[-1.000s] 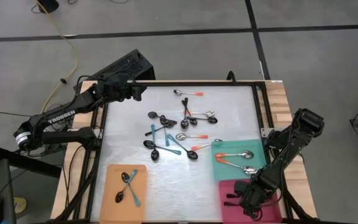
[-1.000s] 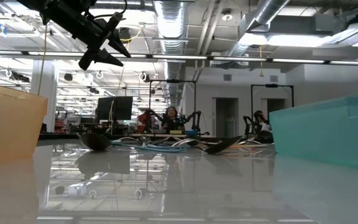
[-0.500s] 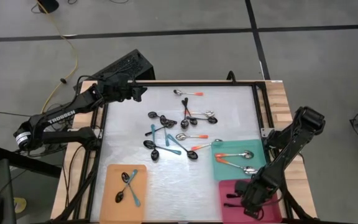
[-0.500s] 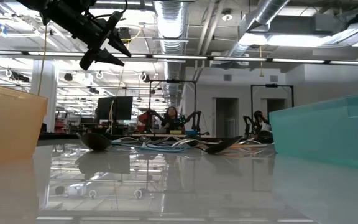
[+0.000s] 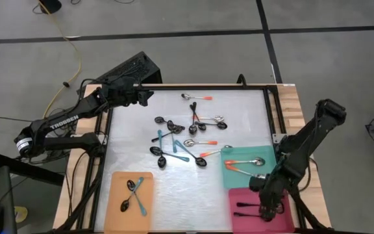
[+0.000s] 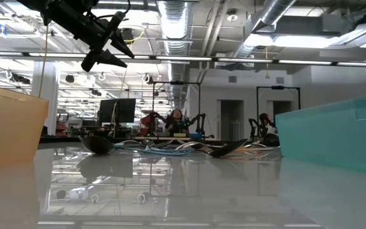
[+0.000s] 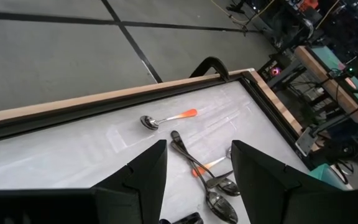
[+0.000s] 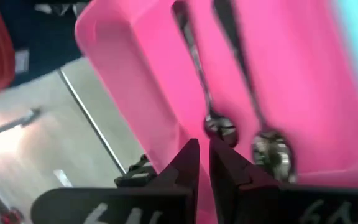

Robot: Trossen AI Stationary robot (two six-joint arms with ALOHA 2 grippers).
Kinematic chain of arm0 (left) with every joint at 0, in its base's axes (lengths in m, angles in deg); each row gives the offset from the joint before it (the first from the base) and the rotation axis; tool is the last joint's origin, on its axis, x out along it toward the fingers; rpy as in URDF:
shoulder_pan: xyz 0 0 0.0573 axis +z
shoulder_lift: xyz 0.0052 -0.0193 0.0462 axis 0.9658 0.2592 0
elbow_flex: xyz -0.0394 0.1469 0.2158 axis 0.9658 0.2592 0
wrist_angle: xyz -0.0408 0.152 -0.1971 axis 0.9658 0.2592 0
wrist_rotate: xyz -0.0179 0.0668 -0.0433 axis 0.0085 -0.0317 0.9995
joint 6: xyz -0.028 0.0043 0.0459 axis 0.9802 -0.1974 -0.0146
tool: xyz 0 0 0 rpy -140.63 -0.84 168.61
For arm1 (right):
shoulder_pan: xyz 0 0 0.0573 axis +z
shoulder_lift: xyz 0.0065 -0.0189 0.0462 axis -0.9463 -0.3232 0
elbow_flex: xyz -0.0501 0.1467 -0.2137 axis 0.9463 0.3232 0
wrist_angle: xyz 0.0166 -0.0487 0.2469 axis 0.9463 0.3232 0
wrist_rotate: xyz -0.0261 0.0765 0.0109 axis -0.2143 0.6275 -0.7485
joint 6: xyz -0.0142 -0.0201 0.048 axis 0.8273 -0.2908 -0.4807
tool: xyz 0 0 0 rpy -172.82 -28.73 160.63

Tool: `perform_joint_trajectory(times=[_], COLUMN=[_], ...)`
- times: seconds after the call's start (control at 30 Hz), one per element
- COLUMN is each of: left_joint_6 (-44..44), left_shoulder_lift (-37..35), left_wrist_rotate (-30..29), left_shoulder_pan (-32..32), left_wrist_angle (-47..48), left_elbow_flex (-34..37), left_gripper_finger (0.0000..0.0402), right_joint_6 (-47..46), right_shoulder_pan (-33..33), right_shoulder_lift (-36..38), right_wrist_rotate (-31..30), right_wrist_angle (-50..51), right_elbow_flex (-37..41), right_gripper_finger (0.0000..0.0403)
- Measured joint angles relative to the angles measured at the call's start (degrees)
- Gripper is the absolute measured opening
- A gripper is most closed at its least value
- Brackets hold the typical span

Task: Sort silverware by color (type)
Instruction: Put the blue spoon into the orange bin

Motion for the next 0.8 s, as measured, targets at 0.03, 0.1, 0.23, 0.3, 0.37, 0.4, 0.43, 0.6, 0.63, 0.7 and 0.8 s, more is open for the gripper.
perform_joint_trajectory(times=[0.03,0.1,0.23,0.3,0.37,0.4,0.43,0.6,0.63,0.7,0.8], left_joint_6=[0.2,0.5,0.6,0.6,0.7,1.1,1.4,2.5,2.7,2.9,3.2], left_shoulder_lift=[0.0,0.0,0.0,0.0,0.0,0.0,0.0,0.0,0.0,0.0,0.0], left_wrist_rotate=[0.0,0.2,2.3,3.3,4.2,4.7,5.0,6.4,6.4,6.3,5.6], left_shoulder_pan=[0.0,0.0,0.0,0.0,0.0,0.0,0.0,0.0,0.0,0.0,0.0], left_wrist_angle=[0.0,0.0,0.0,0.0,0.0,0.0,0.0,0.3,0.6,1.3,1.7], left_elbow_flex=[0.0,0.0,0.0,0.0,0.0,0.0,0.0,0.0,0.0,0.0,0.0], left_gripper_finger=[0.0163,0.0163,0.0163,0.0163,0.0163,0.0163,0.0163,0.0163,0.0163,0.0163,0.0163], right_joint_6=[0.3,1.8,7.5,11.9,16.6,19.0,21.3,31.7,32.7,34.9,40.4], right_shoulder_pan=[-1.0,-3.4,-9.4,-13.1,-16.9,-18.7,-20.7,-30.0,-31.8,-35.7,-41.6], right_shoulder_lift=[1.0,3.0,6.5,8.2,9.6,10.2,10.7,11.9,11.9,11.8,10.8], right_wrist_rotate=[-0.4,-1.6,-7.3,-10.2,-12.8,-13.8,-14.8,-20.2,-22.1,-25.9,-28.4], right_wrist_angle=[1.0,2.1,2.8,2.7,2.7,2.7,2.7,2.8,2.9,2.9,2.5], right_elbow_flex=[0.0,0.0,0.0,0.0,0.0,0.0,0.0,0.0,0.0,0.0,0.0], right_gripper_finger=[0.0045,0.0045,0.0044,0.0044,0.0044,0.0044,0.0044,0.0044,0.0044,0.0046,0.0055])
